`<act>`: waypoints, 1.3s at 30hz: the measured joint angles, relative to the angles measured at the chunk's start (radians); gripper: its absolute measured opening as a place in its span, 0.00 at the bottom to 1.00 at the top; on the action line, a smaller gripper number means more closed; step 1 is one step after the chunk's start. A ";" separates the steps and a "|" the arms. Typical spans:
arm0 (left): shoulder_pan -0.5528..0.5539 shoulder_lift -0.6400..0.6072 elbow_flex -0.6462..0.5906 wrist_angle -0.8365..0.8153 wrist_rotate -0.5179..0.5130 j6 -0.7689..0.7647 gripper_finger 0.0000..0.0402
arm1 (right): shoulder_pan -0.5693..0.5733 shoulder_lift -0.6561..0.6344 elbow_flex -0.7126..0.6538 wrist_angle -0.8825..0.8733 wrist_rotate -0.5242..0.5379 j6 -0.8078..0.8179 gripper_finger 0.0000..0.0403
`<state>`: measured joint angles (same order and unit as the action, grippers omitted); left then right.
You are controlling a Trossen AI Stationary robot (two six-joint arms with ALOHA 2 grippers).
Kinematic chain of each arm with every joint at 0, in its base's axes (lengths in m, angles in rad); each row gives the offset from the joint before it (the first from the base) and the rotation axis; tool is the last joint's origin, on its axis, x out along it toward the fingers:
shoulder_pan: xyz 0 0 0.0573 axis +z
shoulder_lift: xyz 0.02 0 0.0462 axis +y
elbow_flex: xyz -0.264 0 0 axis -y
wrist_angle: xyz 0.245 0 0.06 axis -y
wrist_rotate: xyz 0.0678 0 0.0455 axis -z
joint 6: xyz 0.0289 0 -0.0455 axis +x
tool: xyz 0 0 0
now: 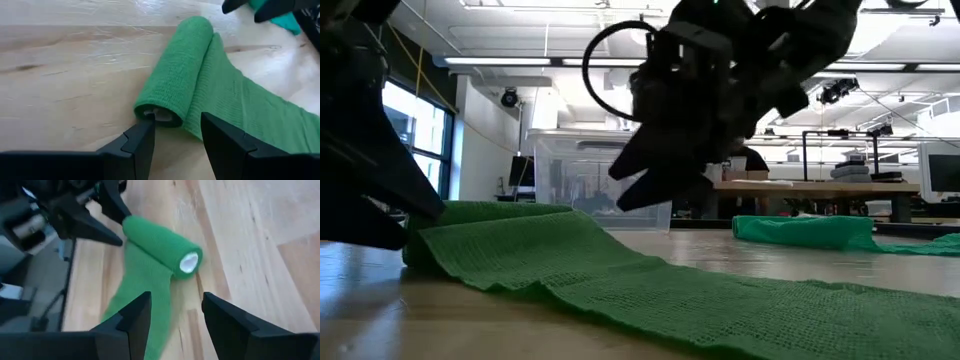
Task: Roll bandage
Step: Roll the green bandage
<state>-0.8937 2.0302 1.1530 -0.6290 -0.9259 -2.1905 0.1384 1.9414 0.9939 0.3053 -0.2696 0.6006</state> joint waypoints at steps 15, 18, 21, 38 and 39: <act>-0.012 -0.006 0.000 -0.049 0.071 0.202 0.38 | -0.041 0.160 0.003 0.334 -0.070 0.211 0.42; 0.007 -0.006 0.000 -0.051 0.054 0.240 0.38 | -0.040 0.160 0.003 0.335 -0.082 0.225 0.42; 0.045 -0.006 0.000 -0.049 0.045 0.291 0.38 | -0.041 0.160 0.004 0.325 -0.083 0.239 0.42; 0.247 -0.028 0.005 0.130 0.307 0.906 0.38 | -0.039 0.074 -0.002 0.055 -0.108 0.122 0.42; 0.242 -0.040 0.003 0.113 0.315 0.895 0.38 | -0.040 0.058 -0.002 0.011 -0.080 0.102 0.42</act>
<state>-0.6520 1.9906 1.1562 -0.5161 -0.6107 -1.2960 0.0988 1.9990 0.9916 0.3164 -0.3499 0.7023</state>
